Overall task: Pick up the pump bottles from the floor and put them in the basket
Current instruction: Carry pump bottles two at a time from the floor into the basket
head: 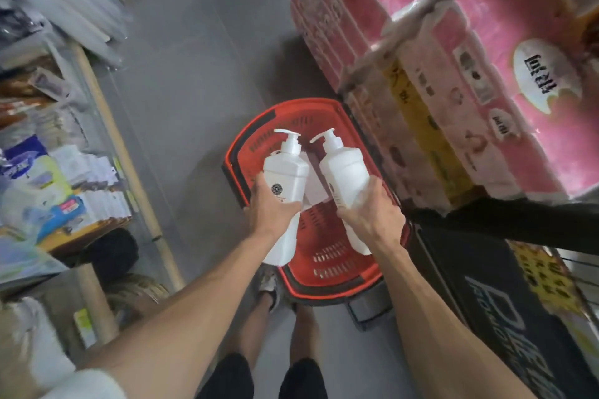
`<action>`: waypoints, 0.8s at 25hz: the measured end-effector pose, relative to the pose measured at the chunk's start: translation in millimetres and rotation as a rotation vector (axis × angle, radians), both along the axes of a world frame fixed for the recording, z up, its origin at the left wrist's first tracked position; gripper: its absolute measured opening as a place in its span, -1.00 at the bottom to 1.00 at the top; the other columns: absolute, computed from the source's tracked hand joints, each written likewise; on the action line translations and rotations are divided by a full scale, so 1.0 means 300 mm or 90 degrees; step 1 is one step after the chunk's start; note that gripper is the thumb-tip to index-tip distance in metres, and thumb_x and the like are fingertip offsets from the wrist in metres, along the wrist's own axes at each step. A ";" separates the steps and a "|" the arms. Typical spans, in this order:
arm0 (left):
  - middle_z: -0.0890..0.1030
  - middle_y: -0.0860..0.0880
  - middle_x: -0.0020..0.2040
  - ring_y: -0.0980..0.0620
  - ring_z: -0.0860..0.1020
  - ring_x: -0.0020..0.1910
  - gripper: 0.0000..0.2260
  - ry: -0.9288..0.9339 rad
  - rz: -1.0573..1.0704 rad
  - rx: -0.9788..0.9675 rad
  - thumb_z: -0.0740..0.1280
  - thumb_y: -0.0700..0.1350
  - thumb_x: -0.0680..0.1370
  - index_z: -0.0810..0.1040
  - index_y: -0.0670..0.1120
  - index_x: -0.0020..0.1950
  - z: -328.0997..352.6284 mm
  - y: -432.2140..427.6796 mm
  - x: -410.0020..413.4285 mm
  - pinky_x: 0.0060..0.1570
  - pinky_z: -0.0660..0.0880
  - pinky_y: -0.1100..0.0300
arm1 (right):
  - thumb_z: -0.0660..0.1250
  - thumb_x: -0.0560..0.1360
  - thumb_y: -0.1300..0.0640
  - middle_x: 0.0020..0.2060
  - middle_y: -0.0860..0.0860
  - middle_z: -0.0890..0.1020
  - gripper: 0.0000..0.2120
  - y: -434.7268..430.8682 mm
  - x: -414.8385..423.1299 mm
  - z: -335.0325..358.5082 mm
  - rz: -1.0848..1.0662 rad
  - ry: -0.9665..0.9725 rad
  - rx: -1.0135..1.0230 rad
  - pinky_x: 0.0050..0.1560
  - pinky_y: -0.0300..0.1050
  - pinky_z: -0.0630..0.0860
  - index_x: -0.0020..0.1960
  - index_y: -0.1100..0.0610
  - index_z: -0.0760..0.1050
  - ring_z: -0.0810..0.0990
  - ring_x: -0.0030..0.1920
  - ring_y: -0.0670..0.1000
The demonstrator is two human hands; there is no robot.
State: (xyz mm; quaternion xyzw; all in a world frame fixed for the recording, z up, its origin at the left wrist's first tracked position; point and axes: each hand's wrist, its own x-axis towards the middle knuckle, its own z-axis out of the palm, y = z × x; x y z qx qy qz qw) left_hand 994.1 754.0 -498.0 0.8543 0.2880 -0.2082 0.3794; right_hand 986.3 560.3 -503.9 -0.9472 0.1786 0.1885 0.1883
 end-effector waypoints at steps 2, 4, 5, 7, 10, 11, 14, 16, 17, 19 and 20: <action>0.53 0.06 0.07 -0.06 0.54 -0.05 -0.33 0.019 0.030 0.000 0.55 -0.03 0.30 0.28 0.03 0.31 -0.134 -0.016 0.035 -0.03 0.45 0.05 | 0.51 0.30 -0.21 0.07 -0.01 0.55 -0.29 -0.003 0.043 -0.120 0.012 0.013 0.005 -0.14 0.00 0.52 0.25 0.00 0.22 0.64 0.01 0.11; 0.53 0.08 0.04 -0.09 0.54 -0.09 -0.33 0.049 0.055 0.008 0.54 0.02 0.31 0.27 0.06 0.30 -0.258 -0.031 0.069 -0.11 0.46 0.08 | 0.50 0.30 -0.22 0.04 -0.04 0.52 -0.29 -0.007 0.085 -0.234 0.013 0.024 0.007 -0.14 -0.02 0.44 0.27 0.01 0.24 0.63 0.00 0.10; 0.53 0.09 0.02 -0.10 0.54 -0.11 -0.33 0.060 0.068 0.013 0.54 0.03 0.31 0.26 0.07 0.30 -0.327 -0.038 0.090 -0.12 0.46 0.08 | 0.50 0.30 -0.22 0.04 -0.04 0.52 -0.29 -0.008 0.111 -0.298 0.016 0.026 0.006 -0.13 -0.03 0.42 0.27 0.02 0.25 0.62 0.01 0.10; 0.50 0.10 0.01 -0.09 0.49 -0.11 -0.32 0.076 0.093 0.028 0.53 0.05 0.32 0.24 0.07 0.31 -0.469 -0.051 0.127 -0.11 0.42 0.09 | 0.49 0.30 -0.24 0.10 0.01 0.56 -0.27 -0.003 0.160 -0.442 0.020 0.035 0.003 -0.09 0.02 0.44 0.28 0.03 0.22 0.63 0.03 0.17; 0.49 0.08 0.03 -0.11 0.47 -0.08 -0.31 0.083 0.113 0.017 0.54 0.04 0.33 0.24 0.05 0.33 -0.648 -0.069 0.178 -0.06 0.43 0.07 | 0.48 0.32 -0.24 0.16 0.06 0.58 -0.25 0.004 0.222 -0.620 0.028 0.041 -0.001 0.01 0.16 0.52 0.31 0.06 0.19 0.64 0.04 0.24; 0.51 0.06 0.03 -0.13 0.52 -0.06 -0.31 0.083 0.125 0.010 0.54 0.03 0.32 0.25 0.04 0.32 -0.715 -0.075 0.194 -0.03 0.48 0.05 | 0.47 0.34 -0.23 0.15 0.07 0.58 -0.26 0.006 0.242 -0.677 0.026 0.040 -0.006 0.01 0.17 0.52 0.32 0.07 0.20 0.64 0.04 0.24; 0.57 -0.01 0.02 -0.17 0.59 -0.04 -0.33 0.083 0.184 -0.022 0.55 -0.02 0.29 0.28 0.02 0.29 -0.890 -0.086 0.235 0.04 0.54 -0.02 | 0.44 0.40 -0.20 0.14 0.07 0.59 -0.32 0.013 0.289 -0.842 0.047 0.026 -0.011 -0.01 0.14 0.51 0.33 0.07 0.22 0.65 0.04 0.23; 0.58 -0.01 0.06 -0.15 0.59 0.01 -0.28 0.071 0.227 -0.034 0.55 -0.03 0.28 0.29 0.01 0.34 -1.001 -0.097 0.254 0.09 0.53 -0.01 | 0.43 0.42 -0.15 0.15 0.07 0.58 -0.36 0.018 0.313 -0.949 0.052 0.036 -0.009 0.03 0.15 0.51 0.33 0.07 0.22 0.64 0.08 0.23; 0.58 -0.01 0.08 -0.13 0.58 0.01 -0.26 0.072 0.245 -0.033 0.56 -0.02 0.27 0.29 0.00 0.37 -1.053 -0.103 0.259 0.08 0.52 0.02 | 0.43 0.42 -0.15 0.14 0.06 0.58 -0.37 0.022 0.322 -0.998 0.049 0.041 -0.009 0.03 0.15 0.52 0.32 0.05 0.21 0.64 0.07 0.23; 0.58 0.01 0.08 -0.08 0.56 -0.04 -0.25 0.067 0.274 -0.031 0.56 -0.03 0.27 0.30 0.00 0.38 -1.137 -0.115 0.262 0.01 0.47 0.10 | 0.43 0.44 -0.15 0.07 0.05 0.60 -0.42 0.026 0.340 -1.080 0.045 0.036 -0.020 0.00 0.13 0.53 0.26 0.03 0.19 0.66 0.03 0.22; 0.59 0.02 0.07 -0.07 0.56 -0.06 -0.25 0.061 0.284 -0.030 0.56 -0.02 0.26 0.30 0.00 0.38 -1.163 -0.121 0.263 -0.01 0.45 0.12 | 0.44 0.45 -0.14 0.04 0.06 0.61 -0.44 0.027 0.347 -1.108 0.045 0.035 -0.024 -0.02 0.11 0.52 0.24 0.03 0.19 0.66 0.01 0.21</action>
